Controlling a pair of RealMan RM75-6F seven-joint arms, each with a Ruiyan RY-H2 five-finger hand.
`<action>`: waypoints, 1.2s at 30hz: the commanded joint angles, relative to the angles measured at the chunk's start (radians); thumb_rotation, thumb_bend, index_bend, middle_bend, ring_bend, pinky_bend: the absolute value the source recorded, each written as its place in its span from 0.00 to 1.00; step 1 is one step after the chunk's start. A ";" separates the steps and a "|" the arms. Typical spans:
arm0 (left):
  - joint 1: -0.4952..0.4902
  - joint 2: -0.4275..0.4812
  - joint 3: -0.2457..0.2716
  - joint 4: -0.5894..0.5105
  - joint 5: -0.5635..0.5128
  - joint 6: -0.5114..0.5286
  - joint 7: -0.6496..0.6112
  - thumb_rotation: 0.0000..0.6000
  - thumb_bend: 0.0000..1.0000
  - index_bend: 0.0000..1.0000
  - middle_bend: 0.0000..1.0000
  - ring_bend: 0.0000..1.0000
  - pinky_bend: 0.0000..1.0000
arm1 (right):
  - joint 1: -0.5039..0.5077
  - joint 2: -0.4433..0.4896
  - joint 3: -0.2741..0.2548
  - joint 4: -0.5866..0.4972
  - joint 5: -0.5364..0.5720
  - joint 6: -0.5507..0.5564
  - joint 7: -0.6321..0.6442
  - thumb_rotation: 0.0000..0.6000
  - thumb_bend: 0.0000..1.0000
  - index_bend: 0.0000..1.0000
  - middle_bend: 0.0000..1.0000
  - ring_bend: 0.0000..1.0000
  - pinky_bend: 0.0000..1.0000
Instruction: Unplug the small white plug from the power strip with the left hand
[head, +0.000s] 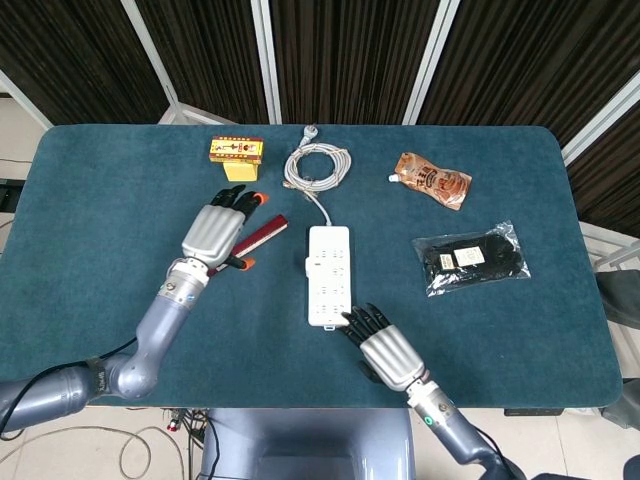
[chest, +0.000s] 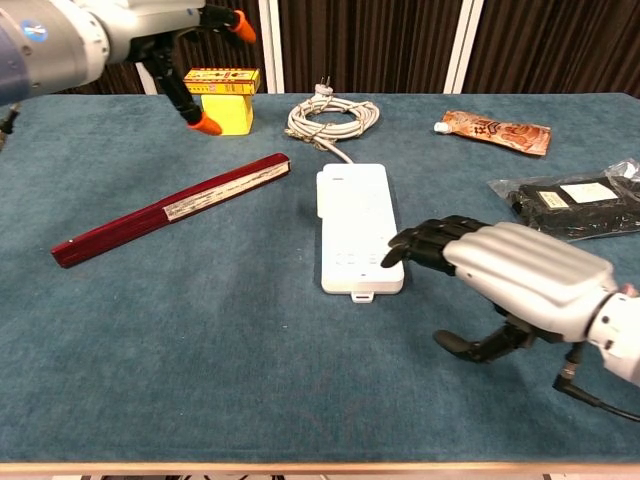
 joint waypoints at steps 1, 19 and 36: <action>-0.037 -0.027 -0.005 0.017 -0.034 -0.003 0.019 1.00 0.05 0.15 0.13 0.01 0.11 | 0.023 -0.028 0.018 0.016 0.020 -0.020 -0.001 1.00 0.47 0.14 0.12 0.08 0.09; -0.148 -0.103 0.022 0.089 -0.112 -0.008 0.043 1.00 0.05 0.15 0.13 0.01 0.11 | 0.107 -0.156 0.069 0.111 0.183 -0.123 -0.065 1.00 0.47 0.01 0.10 0.05 0.09; -0.246 -0.232 0.046 0.173 -0.164 0.022 0.087 1.00 0.11 0.31 0.36 0.10 0.17 | 0.115 -0.171 0.036 0.156 0.186 -0.101 -0.028 1.00 0.47 0.10 0.10 0.05 0.09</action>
